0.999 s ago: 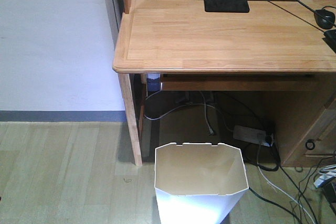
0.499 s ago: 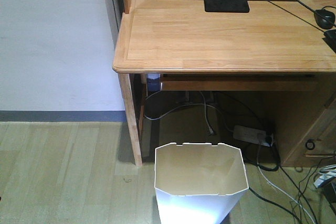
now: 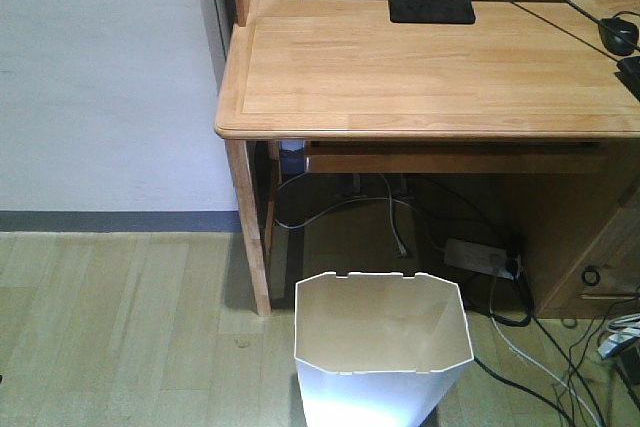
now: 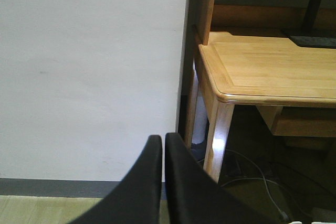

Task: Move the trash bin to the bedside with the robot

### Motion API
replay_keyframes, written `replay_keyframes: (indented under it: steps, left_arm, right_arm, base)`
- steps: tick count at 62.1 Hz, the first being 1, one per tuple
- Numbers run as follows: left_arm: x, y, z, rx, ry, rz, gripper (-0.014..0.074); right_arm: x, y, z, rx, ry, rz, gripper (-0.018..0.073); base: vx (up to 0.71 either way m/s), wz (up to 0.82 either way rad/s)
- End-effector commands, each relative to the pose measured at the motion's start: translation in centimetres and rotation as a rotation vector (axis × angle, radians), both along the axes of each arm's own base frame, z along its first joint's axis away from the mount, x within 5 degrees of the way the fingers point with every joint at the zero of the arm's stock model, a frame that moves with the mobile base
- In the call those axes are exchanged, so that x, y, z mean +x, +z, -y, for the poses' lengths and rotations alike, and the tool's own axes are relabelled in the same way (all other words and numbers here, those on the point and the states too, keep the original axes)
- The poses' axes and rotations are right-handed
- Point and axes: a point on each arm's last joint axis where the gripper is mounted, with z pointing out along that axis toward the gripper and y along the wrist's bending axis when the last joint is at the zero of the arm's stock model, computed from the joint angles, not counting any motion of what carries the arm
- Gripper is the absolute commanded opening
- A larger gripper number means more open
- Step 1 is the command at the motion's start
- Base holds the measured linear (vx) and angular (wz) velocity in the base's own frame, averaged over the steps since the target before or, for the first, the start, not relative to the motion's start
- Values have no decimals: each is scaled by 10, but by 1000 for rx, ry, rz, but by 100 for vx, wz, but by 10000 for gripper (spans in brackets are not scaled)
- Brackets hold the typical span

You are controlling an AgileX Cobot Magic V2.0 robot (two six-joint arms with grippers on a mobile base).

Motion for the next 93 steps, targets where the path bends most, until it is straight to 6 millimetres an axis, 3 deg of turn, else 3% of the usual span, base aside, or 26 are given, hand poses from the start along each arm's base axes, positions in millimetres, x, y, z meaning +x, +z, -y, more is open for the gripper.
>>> replay_keyframes:
  steps: [1,14,31,43,62,74,93]
  left_arm:
    - [0,2,0,-9,4,65,-6]
    - [0,2,0,-9,4,65,-6]
    - [0,2,0,-9,4,65,-6]
    - [0,2,0,-9,4,65,-6]
    - [0,2,0,-9,4,65,-6]
    - [0,2,0,-9,4,65,-6]
    - [0,2,0,-9,4,65,-6]
  right_arm:
    - [-2,13,-1,-21,10,137,-9]
    - [1,47,-1,-21,9,158,-9]
    - [30,91,-1,-11,9,72,-9]
    - [44,89,-2,-9,11,17,-9]
    - [48,86,-2,-9,11,-9,5]
    - [48,86,-2,-11,10,-14,129]
    - [48,84,-2,-11,9,-29,491]
  base:
    - [0,0]
    - [0,0]
    - [0,0]
    - [0,0]
    - [0,0]
    - [0,0]
    - [0,0]
